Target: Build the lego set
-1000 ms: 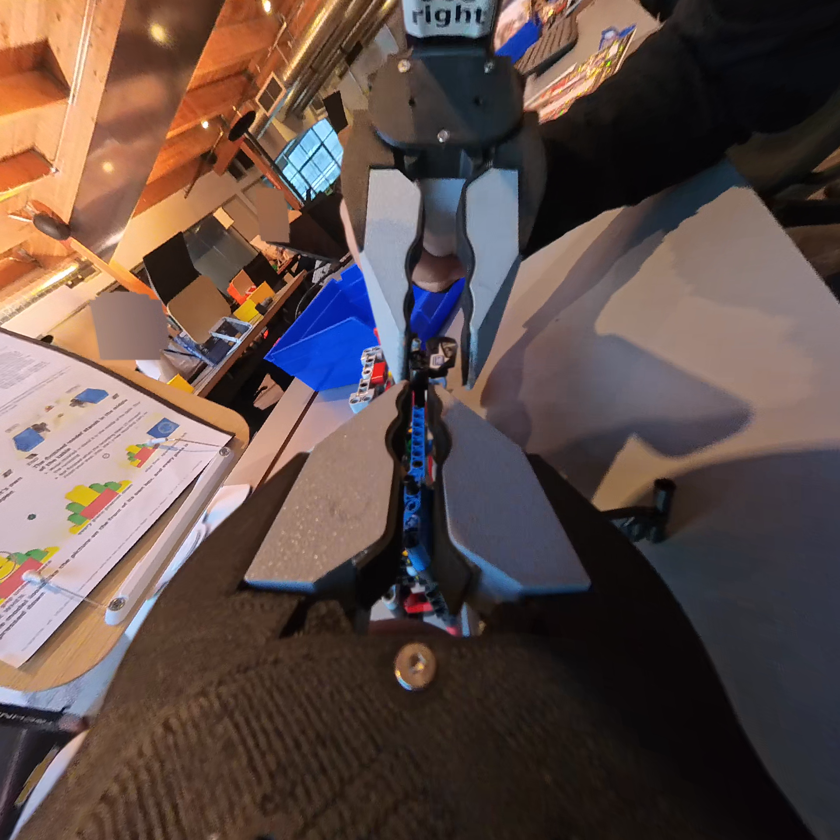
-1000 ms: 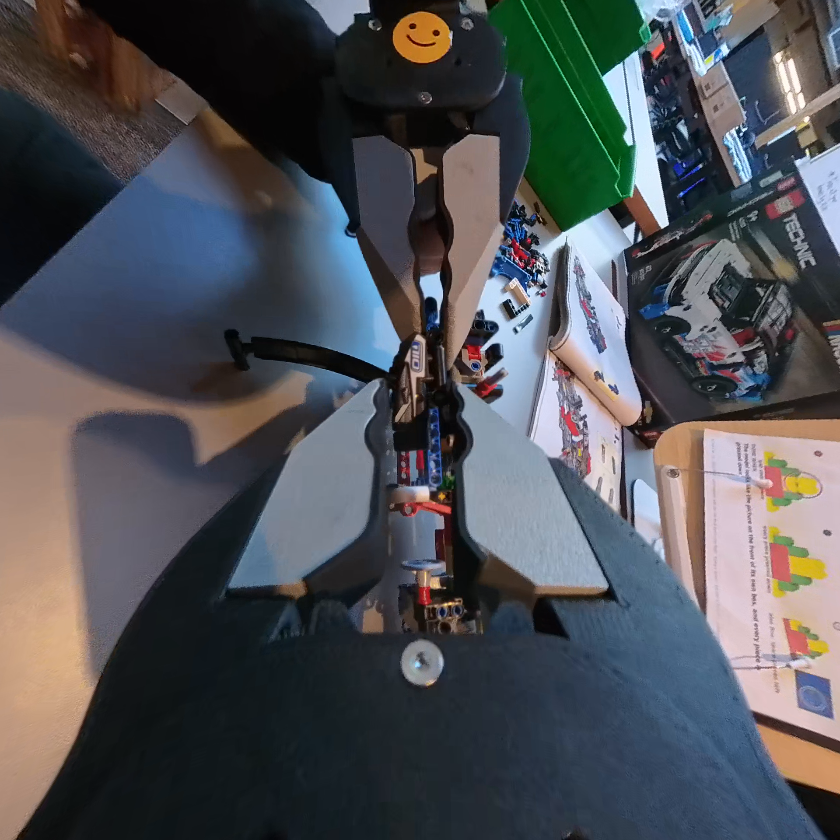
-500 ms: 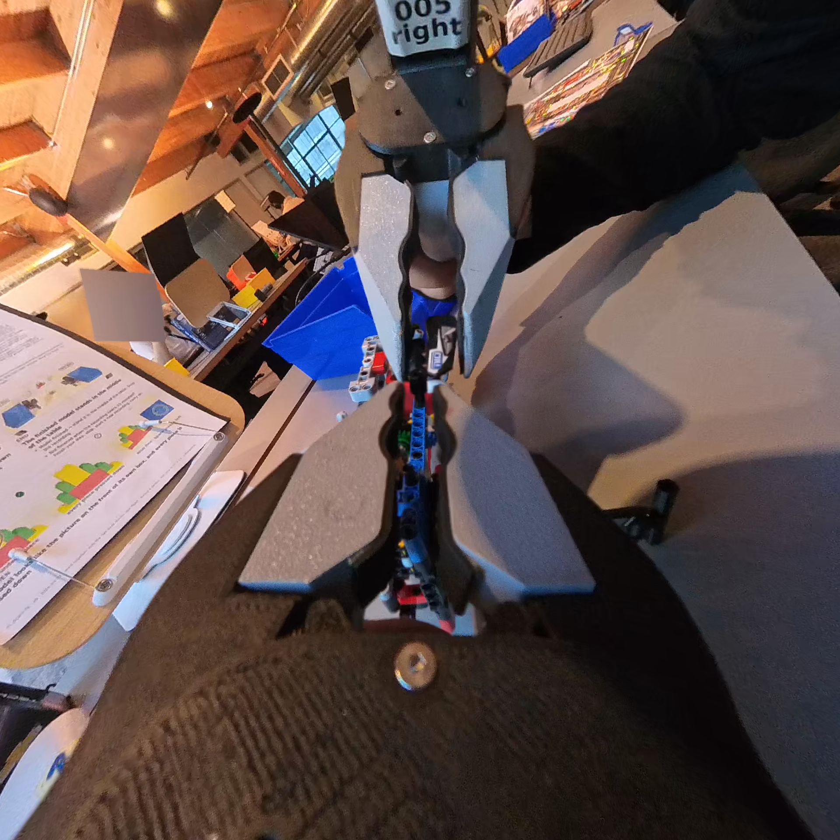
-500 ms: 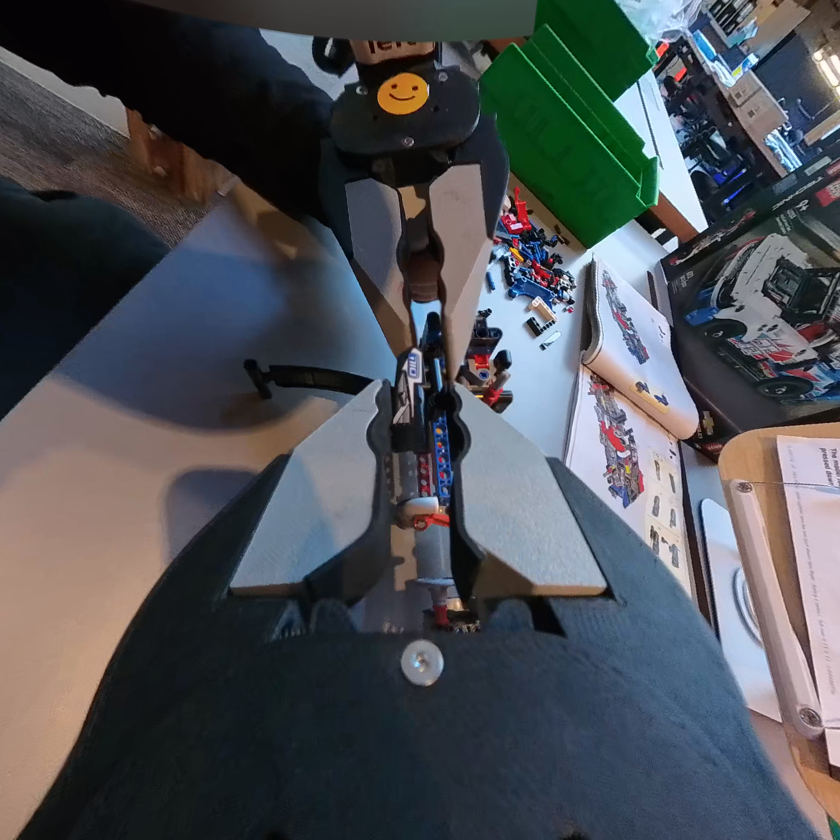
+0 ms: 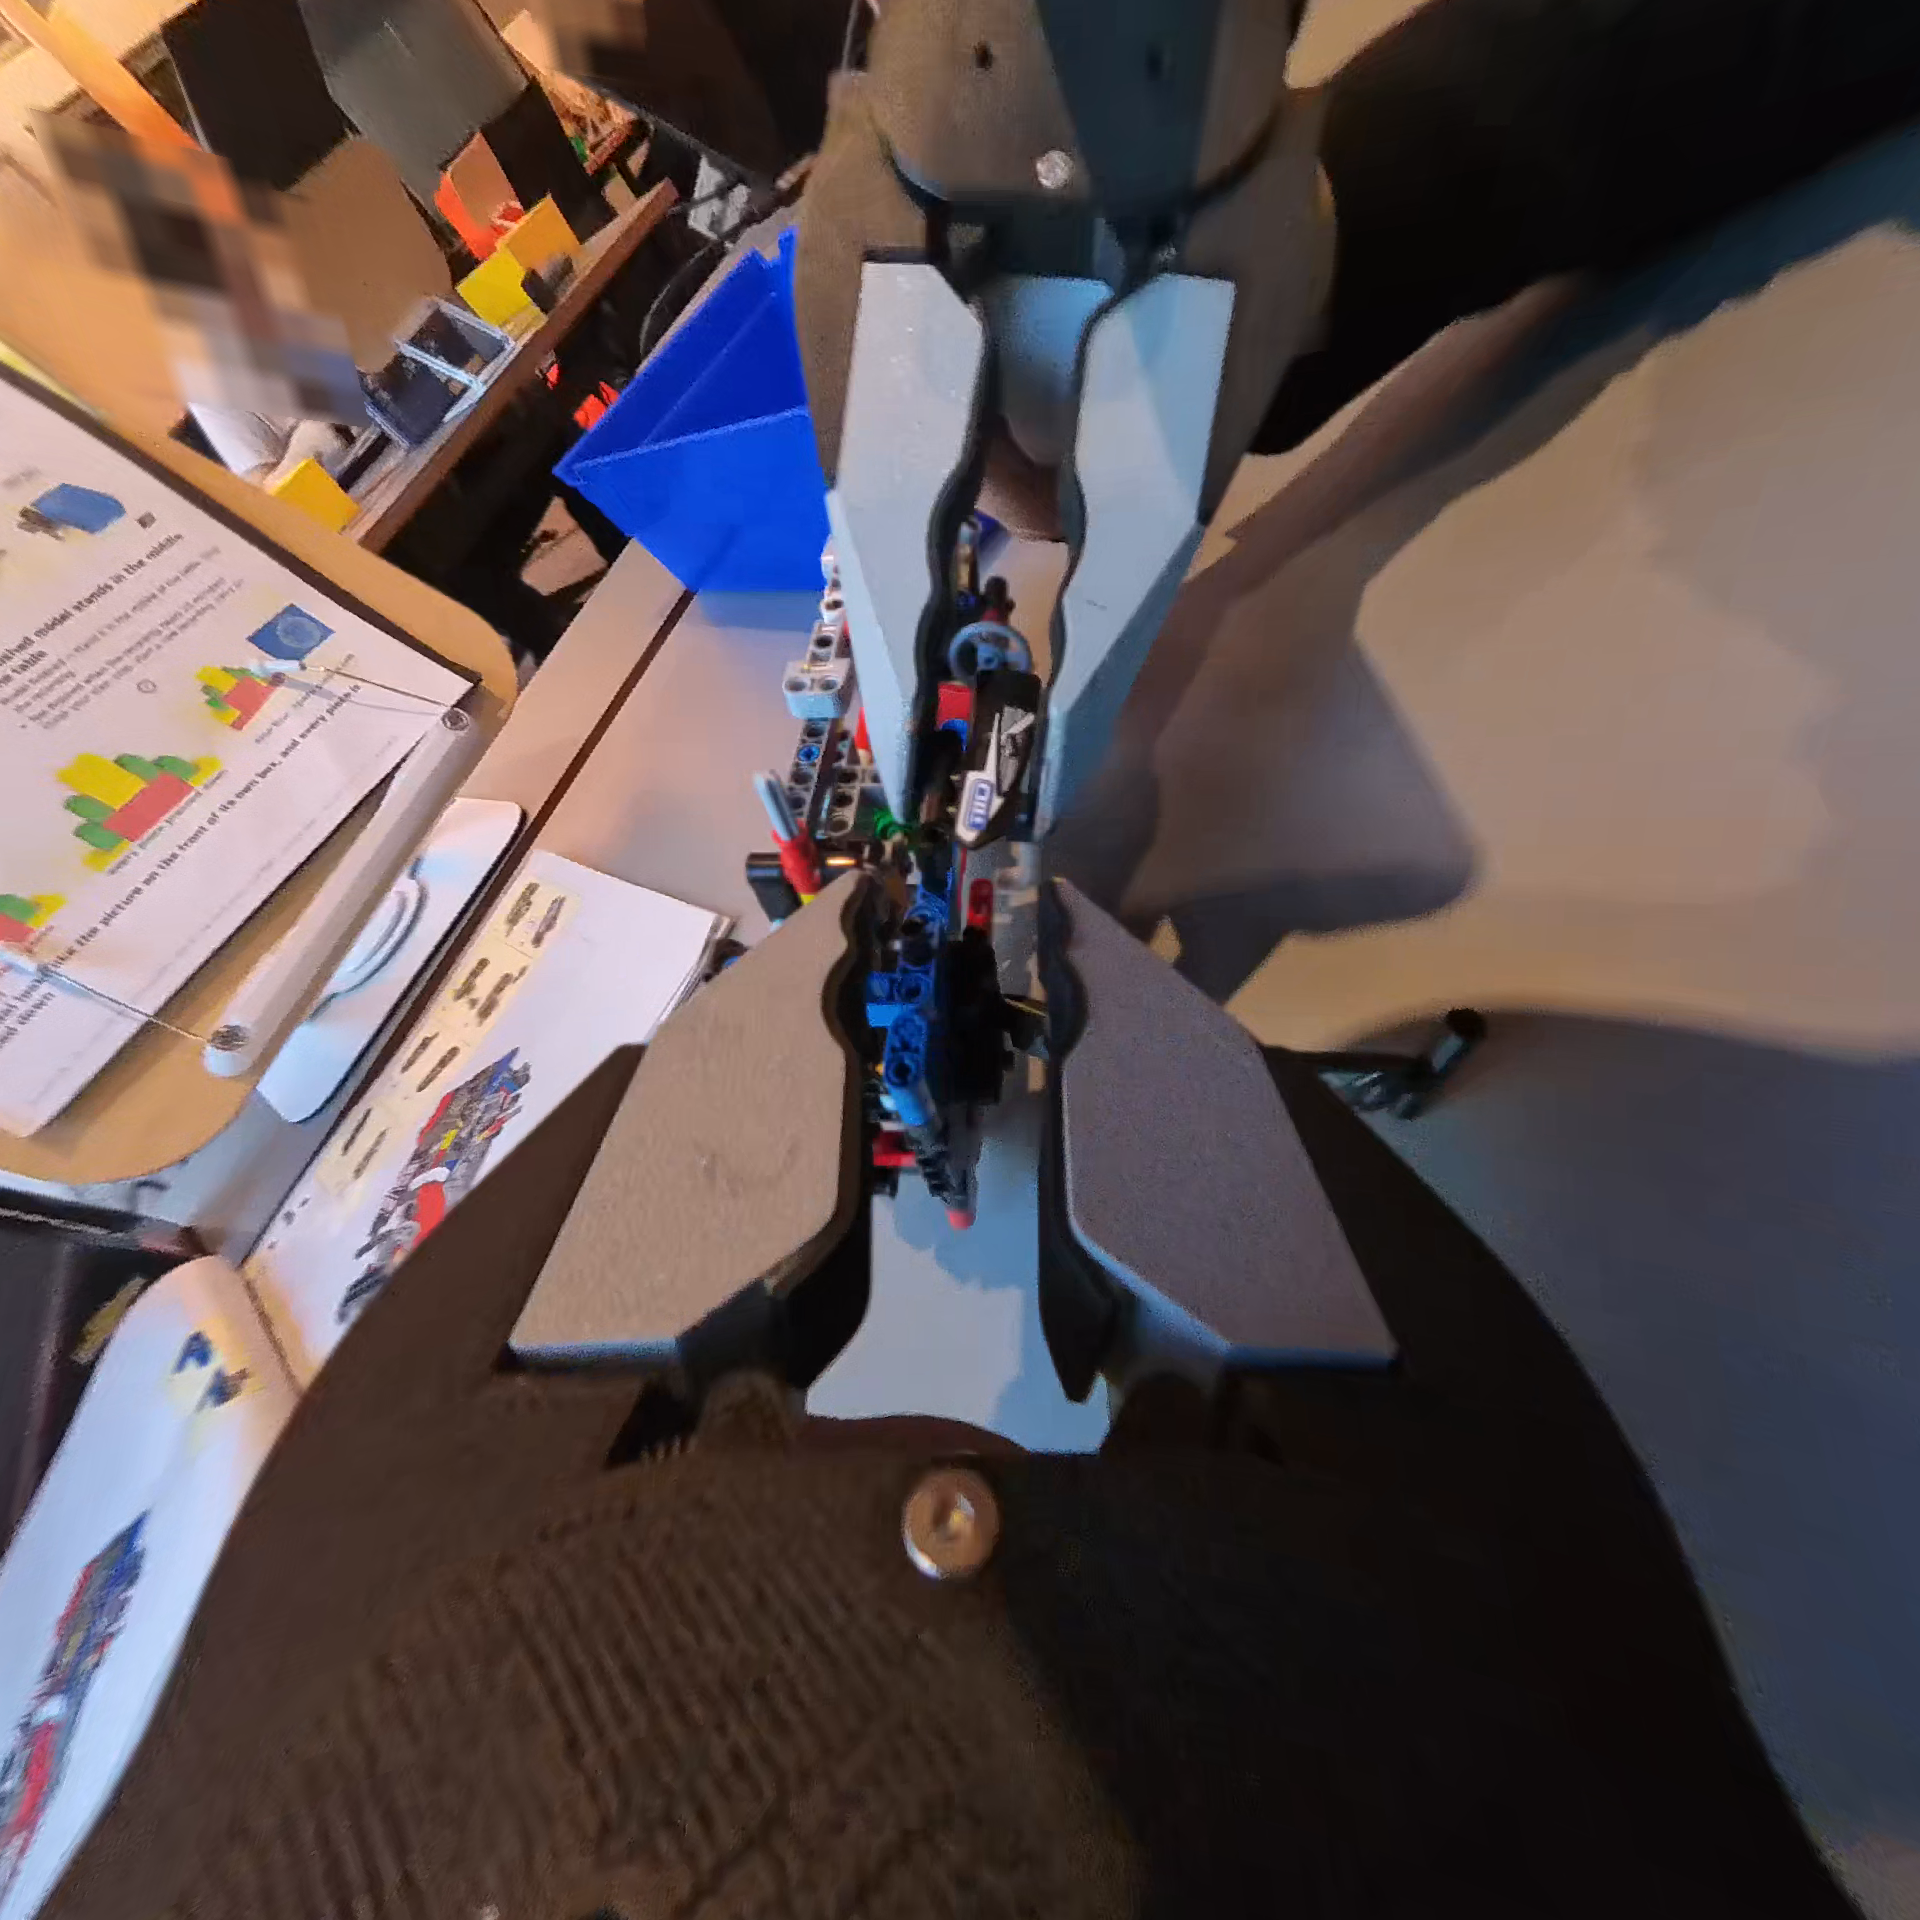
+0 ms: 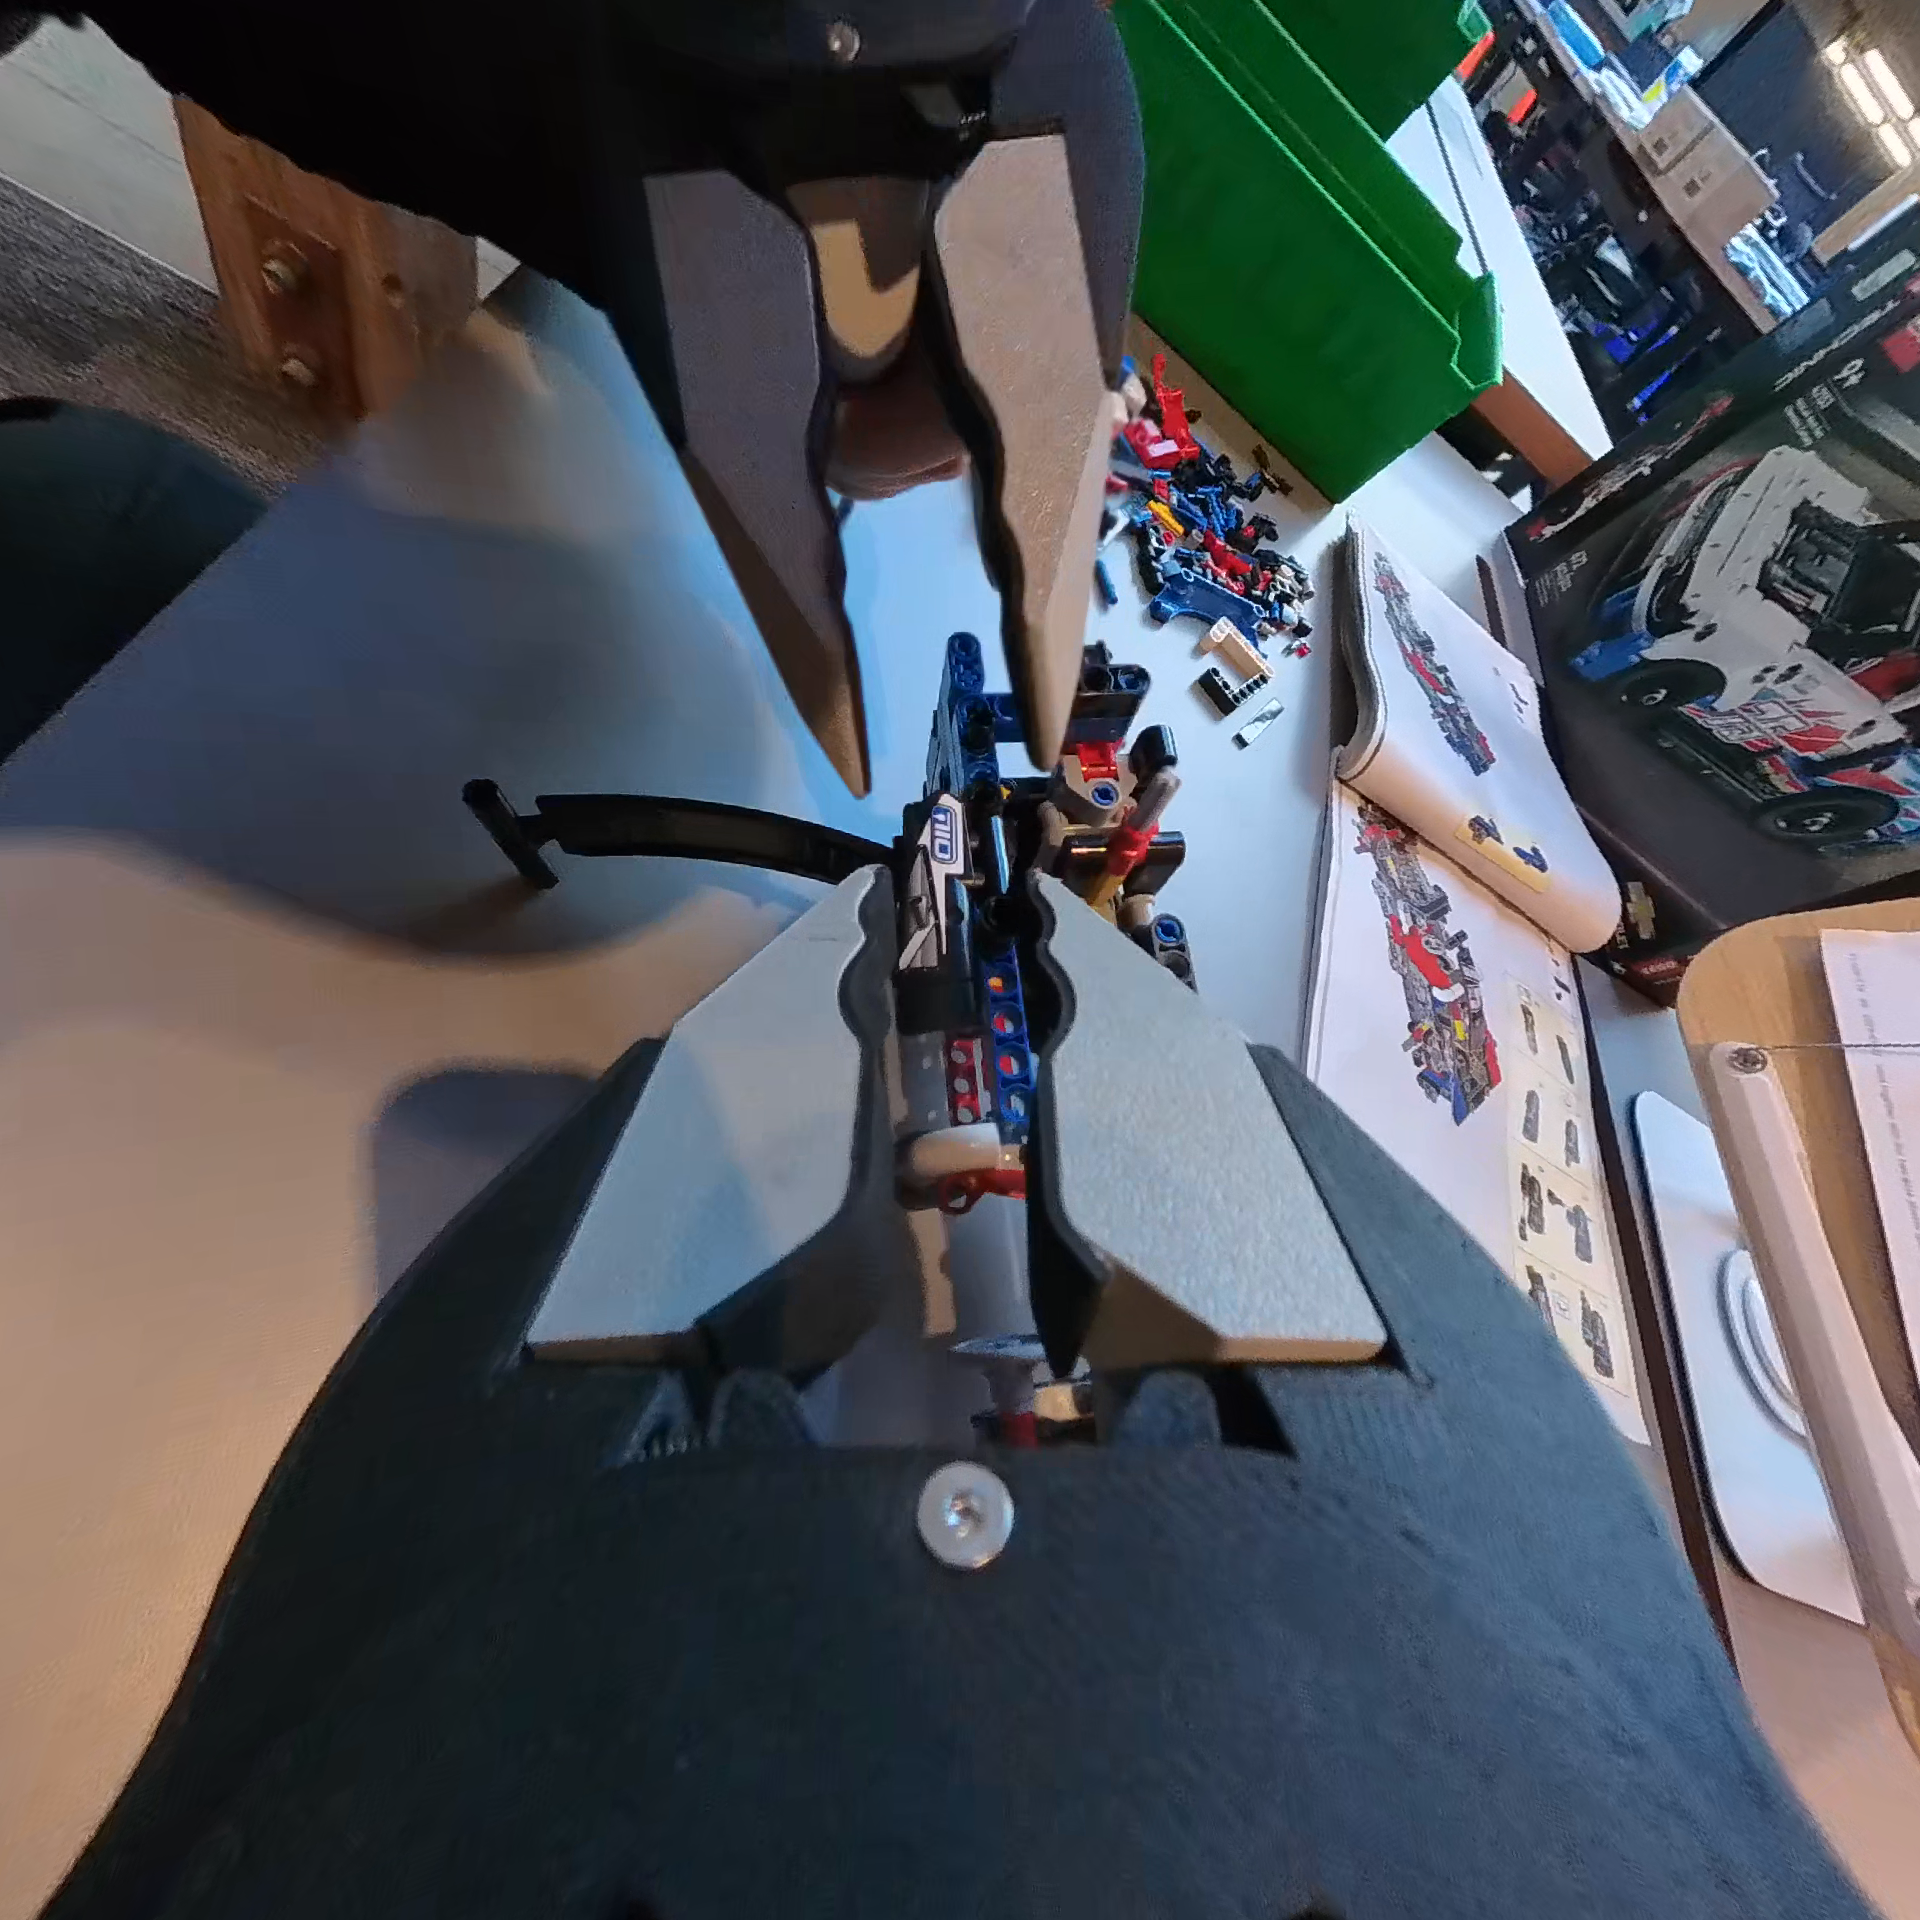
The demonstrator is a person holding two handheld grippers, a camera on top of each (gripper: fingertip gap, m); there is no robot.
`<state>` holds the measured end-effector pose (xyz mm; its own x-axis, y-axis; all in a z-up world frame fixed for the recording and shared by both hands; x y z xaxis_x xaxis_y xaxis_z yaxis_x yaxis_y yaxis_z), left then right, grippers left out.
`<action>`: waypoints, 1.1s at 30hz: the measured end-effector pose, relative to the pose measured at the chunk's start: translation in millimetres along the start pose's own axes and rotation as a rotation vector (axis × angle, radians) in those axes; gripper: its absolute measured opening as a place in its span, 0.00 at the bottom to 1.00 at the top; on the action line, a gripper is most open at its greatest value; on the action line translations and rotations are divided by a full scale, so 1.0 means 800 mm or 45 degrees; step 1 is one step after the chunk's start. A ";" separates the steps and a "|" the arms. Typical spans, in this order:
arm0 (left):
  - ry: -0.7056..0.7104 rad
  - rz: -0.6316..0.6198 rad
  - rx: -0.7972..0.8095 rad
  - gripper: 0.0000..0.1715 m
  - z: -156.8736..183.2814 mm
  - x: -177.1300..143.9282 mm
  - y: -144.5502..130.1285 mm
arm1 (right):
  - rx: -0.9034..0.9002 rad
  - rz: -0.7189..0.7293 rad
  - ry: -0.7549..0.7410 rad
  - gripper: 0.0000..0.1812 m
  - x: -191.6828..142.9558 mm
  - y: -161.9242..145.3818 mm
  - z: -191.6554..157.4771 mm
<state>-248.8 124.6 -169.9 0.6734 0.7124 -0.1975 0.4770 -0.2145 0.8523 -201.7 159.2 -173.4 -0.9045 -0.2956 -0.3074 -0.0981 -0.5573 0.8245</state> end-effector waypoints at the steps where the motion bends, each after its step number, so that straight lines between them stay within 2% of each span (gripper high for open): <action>1: 0.016 -0.003 0.024 0.15 0.000 0.001 0.000 | 0.001 0.006 0.004 0.11 0.000 0.000 0.001; 8: 0.048 0.038 -0.088 0.11 -0.013 0.001 0.005 | 0.054 0.023 0.031 0.11 0.004 -0.004 0.004; 18: 0.066 -0.069 0.031 0.08 -0.012 0.005 0.007 | 0.129 0.058 0.072 0.11 0.003 -0.006 0.005; 22: 0.048 -0.070 0.021 0.09 -0.006 0.003 0.010 | 0.117 0.065 0.077 0.11 0.004 -0.006 0.005; 33: 0.012 -0.199 0.061 0.06 -0.010 0.016 0.000 | 0.114 0.060 0.069 0.11 0.006 -0.008 0.010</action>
<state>-244.9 139.0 -168.8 0.5836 0.7457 -0.3215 0.6022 -0.1318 0.7874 -208.7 167.2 -176.5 -0.8856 -0.3624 -0.2906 -0.0951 -0.4710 0.8770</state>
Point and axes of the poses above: each gripper's, where its closed fingertips meet, x out along the fingers, y out of its top, z = x × y across the jaws, the point moved 3 cm from there along -x, back along the fingers, and after that the axes turned 11 degrees about z, right-handed, at the moved point
